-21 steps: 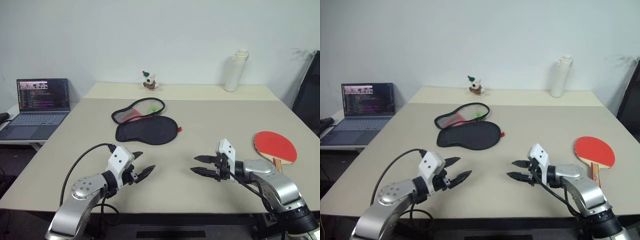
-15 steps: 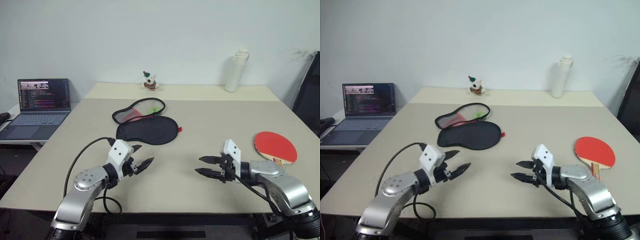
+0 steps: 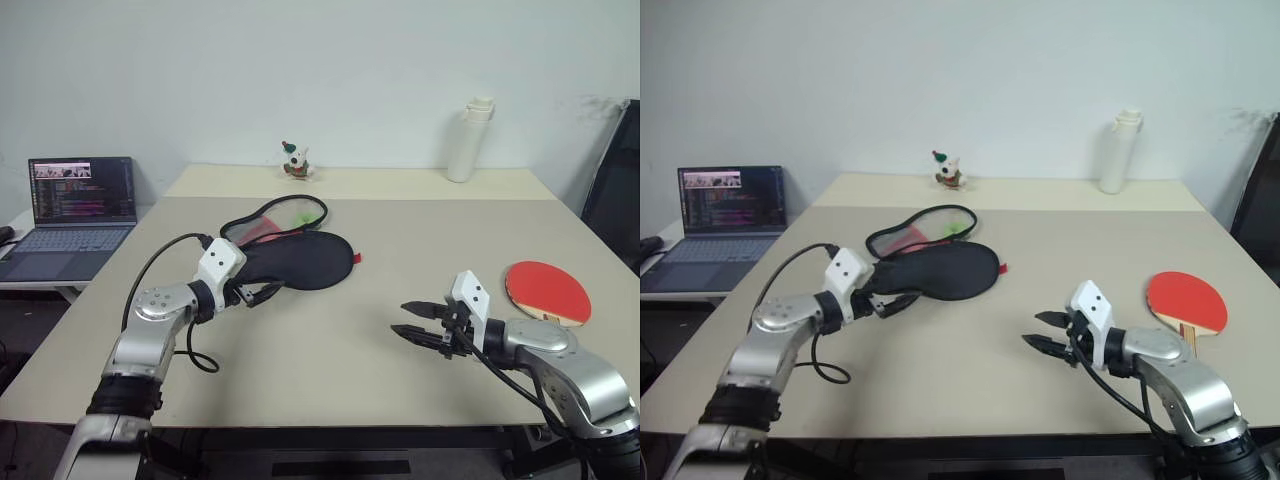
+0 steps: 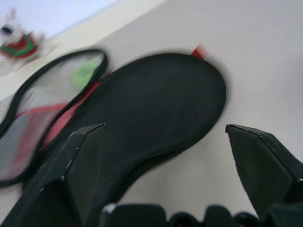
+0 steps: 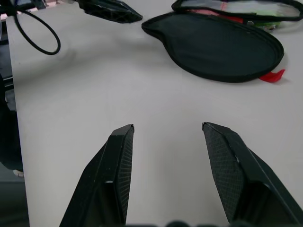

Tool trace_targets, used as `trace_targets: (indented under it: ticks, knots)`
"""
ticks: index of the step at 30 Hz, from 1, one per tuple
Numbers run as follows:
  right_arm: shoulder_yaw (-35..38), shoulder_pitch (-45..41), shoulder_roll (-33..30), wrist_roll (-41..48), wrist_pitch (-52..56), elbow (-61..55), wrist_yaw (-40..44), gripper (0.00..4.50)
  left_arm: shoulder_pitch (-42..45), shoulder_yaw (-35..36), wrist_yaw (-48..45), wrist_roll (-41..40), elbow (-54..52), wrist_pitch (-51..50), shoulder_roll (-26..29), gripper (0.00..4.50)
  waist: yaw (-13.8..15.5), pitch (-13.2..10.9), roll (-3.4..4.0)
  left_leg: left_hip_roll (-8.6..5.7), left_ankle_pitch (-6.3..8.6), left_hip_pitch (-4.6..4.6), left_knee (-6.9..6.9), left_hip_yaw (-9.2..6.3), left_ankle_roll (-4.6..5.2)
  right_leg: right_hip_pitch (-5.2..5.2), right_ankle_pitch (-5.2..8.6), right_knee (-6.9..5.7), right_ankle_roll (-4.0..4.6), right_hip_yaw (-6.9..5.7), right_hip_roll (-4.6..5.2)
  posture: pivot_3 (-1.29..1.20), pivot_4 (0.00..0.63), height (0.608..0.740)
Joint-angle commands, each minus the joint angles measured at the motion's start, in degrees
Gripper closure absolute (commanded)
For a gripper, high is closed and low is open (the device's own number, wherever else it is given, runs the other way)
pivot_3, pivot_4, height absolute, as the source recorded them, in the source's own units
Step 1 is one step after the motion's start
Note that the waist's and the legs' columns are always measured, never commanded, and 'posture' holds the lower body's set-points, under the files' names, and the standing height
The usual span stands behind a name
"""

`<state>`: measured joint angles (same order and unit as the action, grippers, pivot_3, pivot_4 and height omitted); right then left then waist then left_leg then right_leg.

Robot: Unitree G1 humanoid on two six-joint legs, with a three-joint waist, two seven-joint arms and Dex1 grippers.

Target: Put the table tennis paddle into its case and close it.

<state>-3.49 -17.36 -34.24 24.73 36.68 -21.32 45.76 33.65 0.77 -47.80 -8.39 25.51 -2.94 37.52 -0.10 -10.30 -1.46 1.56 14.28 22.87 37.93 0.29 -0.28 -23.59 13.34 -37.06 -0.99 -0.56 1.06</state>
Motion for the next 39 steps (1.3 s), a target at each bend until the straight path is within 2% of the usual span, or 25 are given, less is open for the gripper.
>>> trace_targets:
  ticks: [1,4,9,14,19,22,33,39]
  knots:
    - [1.36,-0.87,-0.61,0.64,-0.54,-2.48,-0.31,1.99,5.39,-2.43,-5.18,3.7,11.59,8.18,1.52,0.02,0.01,0.0,0.0,-0.01,0.0,0.03,0.0,0.0,0.0,-0.01,0.0,0.02,0.0,0.0,0.0,0.0,0.15,0.74]
    - [1.98,-0.47,-0.67,0.37,-0.98,-2.3,-1.03,1.99,10.85,-4.56,-7.66,6.92,22.79,13.99,1.05,0.02,0.15,-0.01,-0.03,-0.03,0.0,0.07,0.02,0.04,0.0,-0.02,-0.01,0.02,-0.01,-0.04,0.03,0.0,0.15,0.74]
    - [1.29,-0.74,0.41,0.31,-1.12,-2.25,-2.33,1.99,18.73,-6.41,-5.16,11.62,37.36,19.38,-0.45,0.02,0.13,-0.03,-0.07,-0.04,0.0,0.09,0.04,0.06,0.0,-0.02,-0.01,0.0,-0.02,-0.06,0.02,0.0,0.15,0.74]
    - [1.63,-0.28,0.44,0.5,-0.98,-2.66,-2.78,1.99,22.21,-7.62,-1.54,15.63,45.03,21.01,-1.21,0.02,-0.03,-0.03,-0.07,-0.04,0.0,0.08,0.02,0.11,0.0,-0.04,-0.01,-0.01,-0.02,-0.04,0.02,0.0,0.15,0.74]
    - [2.06,0.19,0.13,0.78,-0.7,-3.08,-2.9,1.99,23.06,-8.01,0.69,18.02,48.0,20.88,-1.85,0.02,-0.02,-0.02,-0.08,-0.02,0.0,0.03,0.04,0.12,0.01,-0.05,-0.01,-0.11,-0.02,-0.03,0.02,0.0,0.15,0.74]
    - [2.72,0.17,0.02,0.96,-0.36,-3.25,-3.31,1.99,23.32,-7.87,2.86,18.89,49.26,19.5,-2.69,0.6,-0.01,-0.01,-0.09,-0.02,0.0,-0.02,0.05,0.12,0.0,-0.02,-0.01,-0.18,-0.02,-0.03,0.01,0.0,0.15,0.74]
    - [5.3,0.97,-1.09,2.26,0.96,-4.88,-5.15,1.99,23.73,-5.65,3.31,17.9,49.81,18.09,-5.75,4.45,-0.02,0.02,-0.11,-0.01,-0.01,-0.12,0.08,0.1,0.0,0.06,-0.01,-0.25,-0.02,-0.03,0.01,0.0,0.15,0.74]
    - [5.55,1.23,-0.83,2.13,0.92,-4.98,-5.81,1.99,23.67,-2.75,-0.5,14.91,48.47,17.76,-8.57,4.45,0.13,0.02,-0.11,-0.04,0.0,-0.03,0.07,0.11,0.0,0.05,-0.01,-0.14,-0.03,-0.04,0.03,0.0,0.15,0.74]
